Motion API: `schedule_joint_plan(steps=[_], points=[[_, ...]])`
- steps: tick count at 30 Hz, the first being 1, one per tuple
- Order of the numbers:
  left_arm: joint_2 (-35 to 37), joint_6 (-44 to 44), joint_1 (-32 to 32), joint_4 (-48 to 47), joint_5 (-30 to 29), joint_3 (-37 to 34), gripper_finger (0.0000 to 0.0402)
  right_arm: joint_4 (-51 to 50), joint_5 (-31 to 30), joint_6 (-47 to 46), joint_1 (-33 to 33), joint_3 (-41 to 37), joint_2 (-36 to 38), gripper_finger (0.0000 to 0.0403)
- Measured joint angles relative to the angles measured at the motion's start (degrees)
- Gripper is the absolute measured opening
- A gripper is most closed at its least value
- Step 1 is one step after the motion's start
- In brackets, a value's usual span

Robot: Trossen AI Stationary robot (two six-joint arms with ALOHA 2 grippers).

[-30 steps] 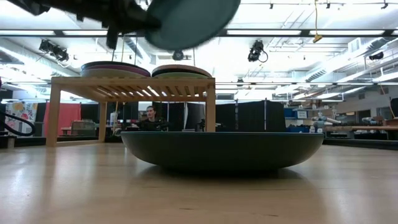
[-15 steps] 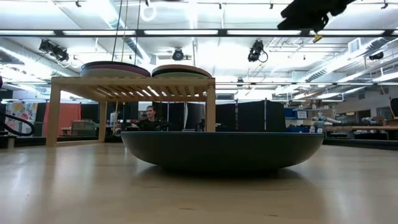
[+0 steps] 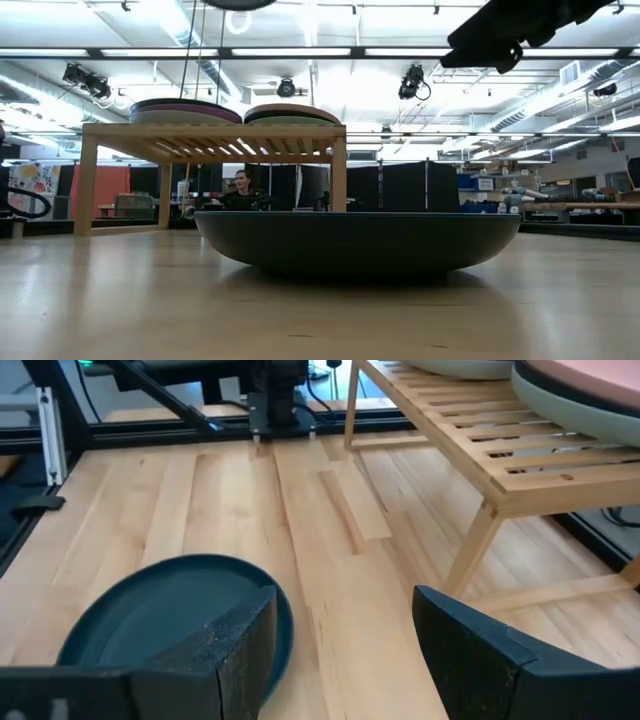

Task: Place and stack plates onto a shelf
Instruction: Stack the dark green plate on the top of the black plate on the shelf

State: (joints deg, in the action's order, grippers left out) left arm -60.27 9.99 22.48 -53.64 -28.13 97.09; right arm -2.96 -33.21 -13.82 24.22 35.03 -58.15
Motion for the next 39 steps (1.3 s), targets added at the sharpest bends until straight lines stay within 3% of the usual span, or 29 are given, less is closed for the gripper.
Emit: schedule_joint_plan(steps=[3,8,17,21,28,39], points=[[0.0,0.3,7.6,-2.9,3.1,0.9,0.0027,0.0,0.3,0.0,-0.6,0.0,0.0,0.024],[-1.5,0.3,20.9,-8.9,13.3,0.9,0.0027,0.0,0.5,0.0,-1.7,0.0,0.0,0.024],[-10.8,-1.7,40.6,-18.5,32.2,0.8,0.0027,0.0,5.3,0.0,-3.1,0.0,0.0,0.024],[-15.3,-1.3,44.1,-19.7,38.5,0.8,0.0027,0.0,5.7,0.0,-3.1,0.0,0.0,0.024],[-21.0,-0.6,46.3,-23.8,38.7,0.8,0.0027,0.3,6.1,0.1,-3.1,0.0,0.0,0.024],[-21.5,-0.7,46.2,-25.4,39.0,0.8,0.0027,0.4,6.3,0.5,-3.1,0.0,0.0,0.024]])
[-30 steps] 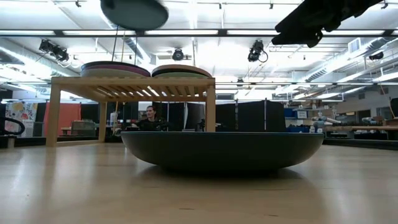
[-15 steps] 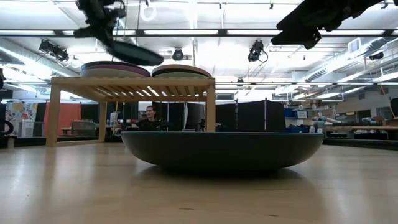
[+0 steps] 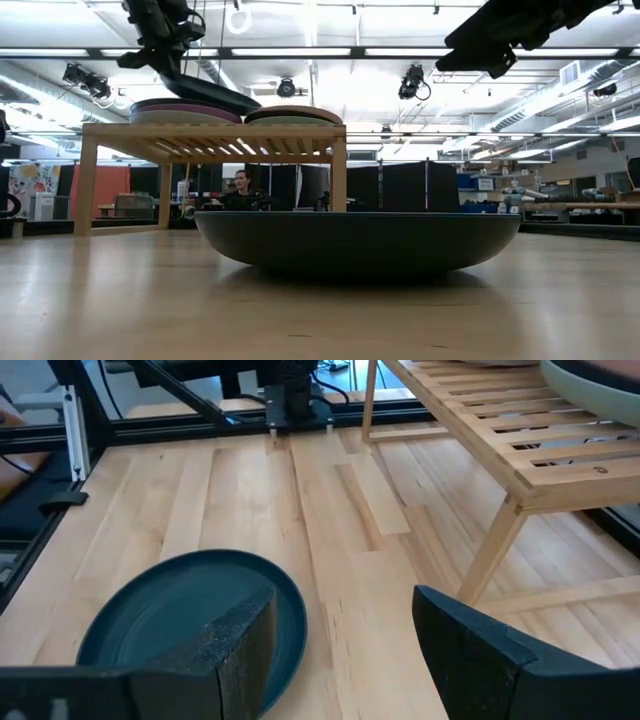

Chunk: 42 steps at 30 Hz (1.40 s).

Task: Place and stack plates onto a shelf
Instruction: Stack the dark green plate on the top of the black plate on the shelf

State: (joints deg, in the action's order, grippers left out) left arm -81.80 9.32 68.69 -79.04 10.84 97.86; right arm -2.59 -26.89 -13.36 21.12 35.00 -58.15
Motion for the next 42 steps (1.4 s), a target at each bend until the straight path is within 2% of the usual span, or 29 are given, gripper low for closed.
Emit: schedule_joint_plan(steps=[25,42], points=[[0.0,-3.6,-0.5,-2.3,-0.5,0.0,0.0029,0.0,0.0,0.0,0.0,0.0,0.0,0.024],[0.0,-4.6,-0.5,-2.3,-1.6,0.0,0.0069,-0.1,0.0,0.0,0.0,0.0,0.0,0.0239]])
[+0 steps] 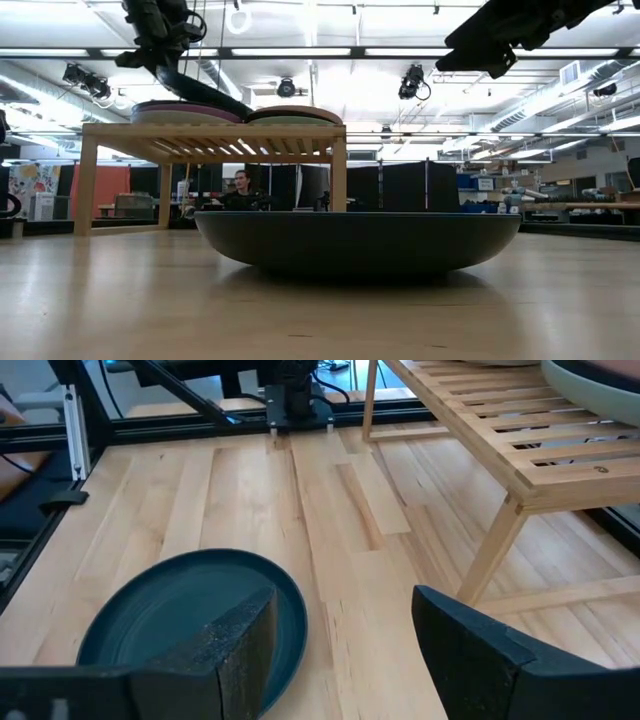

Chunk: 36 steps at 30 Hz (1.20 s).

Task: Place and stack plates onto a shelf
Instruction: Stack the dark green plate on the top of the black plate on the shelf, then stack the dark blue plate on the top of the light pink plate on the shelf

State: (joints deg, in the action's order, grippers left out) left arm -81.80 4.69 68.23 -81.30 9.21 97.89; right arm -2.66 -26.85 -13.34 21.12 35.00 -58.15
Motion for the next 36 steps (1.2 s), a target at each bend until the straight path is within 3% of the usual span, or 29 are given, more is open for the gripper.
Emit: schedule_joint_plan(steps=[17,36], points=[[0.0,0.0,0.0,0.1,0.0,0.0,0.0161,0.0,0.0,0.0,0.0,0.0,0.0,0.0239],[0.0,-0.7,-0.1,0.4,0.1,0.0,0.0165,0.0,0.0,0.0,0.0,0.0,0.0,0.0239]])
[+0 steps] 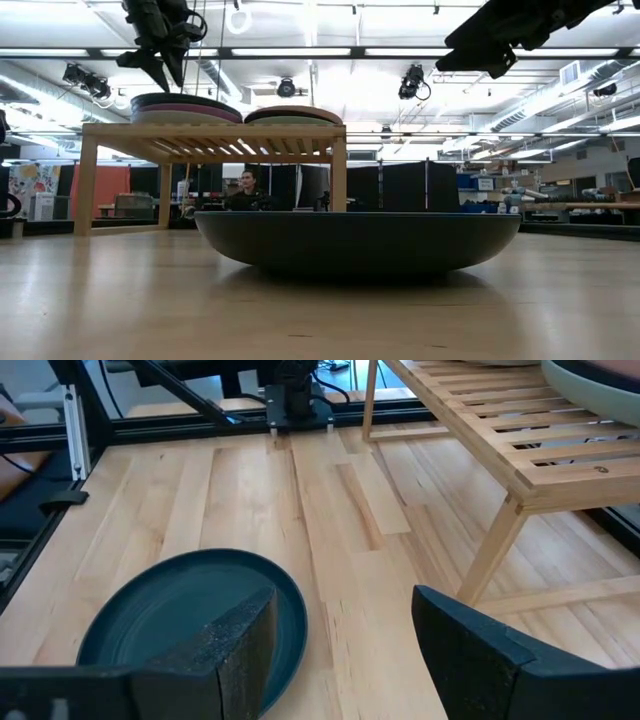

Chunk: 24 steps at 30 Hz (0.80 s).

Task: Place and stack plates onto a shelf
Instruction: Stack the dark blue plate on the top of the light pink plate on the shelf

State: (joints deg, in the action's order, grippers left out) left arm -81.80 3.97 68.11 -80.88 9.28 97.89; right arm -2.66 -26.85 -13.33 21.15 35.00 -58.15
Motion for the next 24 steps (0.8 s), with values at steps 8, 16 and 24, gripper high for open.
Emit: schedule_joint_plan(steps=[8,16,24], points=[[2.8,-7.6,-5.7,0.1,0.0,0.0,0.0165,0.0,0.0,0.0,0.0,0.0,0.0,0.0239],[13.9,-5.8,-18.4,0.2,0.1,0.0,0.0165,0.0,0.0,0.0,0.0,0.0,0.0,0.0239],[26.8,3.5,-34.6,1.3,0.0,-0.7,0.0165,0.0,0.0,0.0,0.0,0.0,0.0,0.0239]])
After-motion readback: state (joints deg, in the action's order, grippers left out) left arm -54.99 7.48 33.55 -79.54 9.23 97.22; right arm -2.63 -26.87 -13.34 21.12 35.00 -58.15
